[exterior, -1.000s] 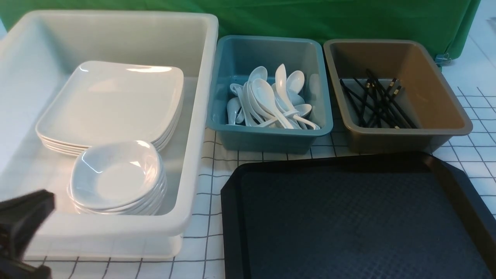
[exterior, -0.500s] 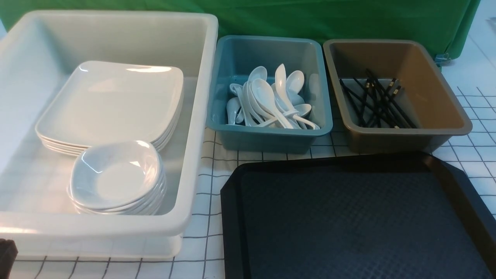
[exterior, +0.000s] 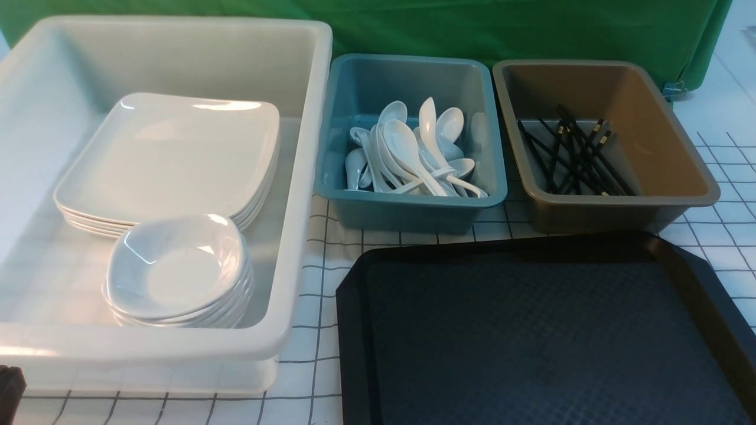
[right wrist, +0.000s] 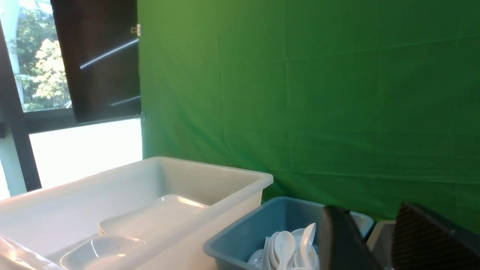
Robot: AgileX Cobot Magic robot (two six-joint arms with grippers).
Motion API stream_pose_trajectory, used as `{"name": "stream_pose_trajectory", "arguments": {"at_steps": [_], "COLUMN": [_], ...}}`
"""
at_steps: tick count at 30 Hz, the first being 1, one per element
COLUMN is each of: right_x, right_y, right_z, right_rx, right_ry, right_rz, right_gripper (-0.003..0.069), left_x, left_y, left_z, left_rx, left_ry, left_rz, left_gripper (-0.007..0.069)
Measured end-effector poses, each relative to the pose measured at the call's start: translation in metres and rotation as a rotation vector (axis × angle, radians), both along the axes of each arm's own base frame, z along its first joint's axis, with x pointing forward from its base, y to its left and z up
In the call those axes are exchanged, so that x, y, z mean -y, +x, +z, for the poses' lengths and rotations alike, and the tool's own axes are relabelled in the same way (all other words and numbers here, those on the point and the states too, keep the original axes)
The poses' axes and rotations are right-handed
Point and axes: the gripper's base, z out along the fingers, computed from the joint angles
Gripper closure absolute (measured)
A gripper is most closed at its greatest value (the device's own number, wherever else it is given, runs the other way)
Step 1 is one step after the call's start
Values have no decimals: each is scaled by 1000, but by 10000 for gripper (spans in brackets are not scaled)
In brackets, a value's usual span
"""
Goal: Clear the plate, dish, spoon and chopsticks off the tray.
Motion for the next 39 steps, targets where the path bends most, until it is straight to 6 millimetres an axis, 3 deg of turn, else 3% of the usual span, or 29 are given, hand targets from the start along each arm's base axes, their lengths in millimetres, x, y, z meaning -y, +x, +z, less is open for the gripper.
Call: {"name": "stream_pose_trajectory", "arguments": {"at_steps": [17, 21, 25, 30, 39], "right_x": [0, -7, -14, -21, -25], "right_y": [0, -3, -5, 1, 10], "right_z": [0, -1, -3, -18, -45], "right_rx": [-3, -30, 78, 66, 72], "right_ry": [-1, 68, 78, 141, 24], "right_rz": [-2, 99, 157, 181, 90], "right_gripper": [419, 419, 419, 417, 411], "left_x": [0, 0, 0, 0, 0], "left_y": [0, 0, 0, 0, 0], "left_z": [0, 0, 0, 0, 0], "left_rx": [0, 0, 0, 0, 0], "left_ry": [7, 4, 4, 4, 4], "left_rz": [1, 1, 1, 1, 1], "left_gripper": [620, 620, 620, 620, 620]}}
